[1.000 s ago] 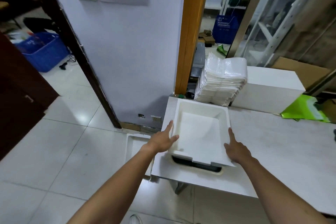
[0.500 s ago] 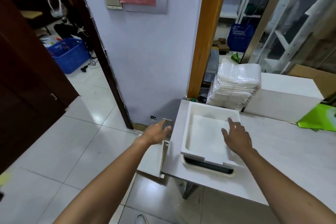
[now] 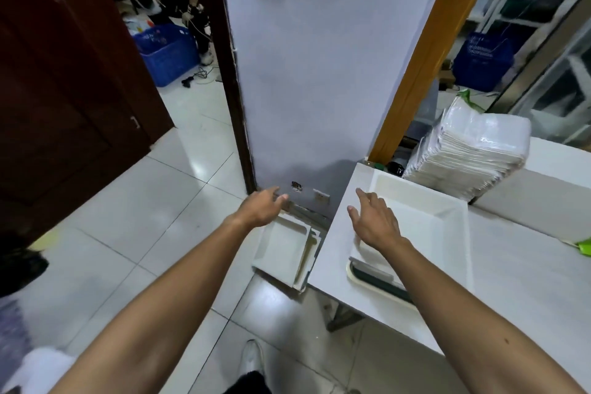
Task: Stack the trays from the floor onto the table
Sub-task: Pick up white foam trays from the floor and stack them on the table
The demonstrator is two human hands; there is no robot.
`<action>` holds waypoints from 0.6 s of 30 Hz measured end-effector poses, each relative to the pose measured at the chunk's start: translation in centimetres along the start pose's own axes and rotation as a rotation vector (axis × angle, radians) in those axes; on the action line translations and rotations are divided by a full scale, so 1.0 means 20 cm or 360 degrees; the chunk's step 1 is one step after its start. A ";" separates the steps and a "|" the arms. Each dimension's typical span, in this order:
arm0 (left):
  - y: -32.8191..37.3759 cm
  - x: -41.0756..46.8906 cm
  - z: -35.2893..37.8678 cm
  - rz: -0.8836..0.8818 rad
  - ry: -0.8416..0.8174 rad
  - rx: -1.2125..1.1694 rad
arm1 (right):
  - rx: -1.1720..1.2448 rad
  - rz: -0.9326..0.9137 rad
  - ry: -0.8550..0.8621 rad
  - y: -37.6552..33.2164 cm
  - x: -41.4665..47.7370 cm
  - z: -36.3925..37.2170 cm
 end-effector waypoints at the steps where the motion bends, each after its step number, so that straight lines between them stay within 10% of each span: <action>1: -0.07 -0.01 -0.01 -0.0033 0.0008 -0.0027 | -0.0045 -0.0027 0.0005 -0.05 0.02 0.03; 18: -1.28 0.45 0.47 -0.0511 -0.0215 -0.0370 | 0.0188 0.0219 -0.0684 -0.36 0.73 1.06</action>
Point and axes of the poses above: each hand's wrist, its own x-axis towards the middle knuckle, its own z-axis out of the palm, y = z × x, the point moved 9 cm from there along x, towards the middle knuckle, and after that the axes turned 10 degrees about -y, right-handed, at the moved point
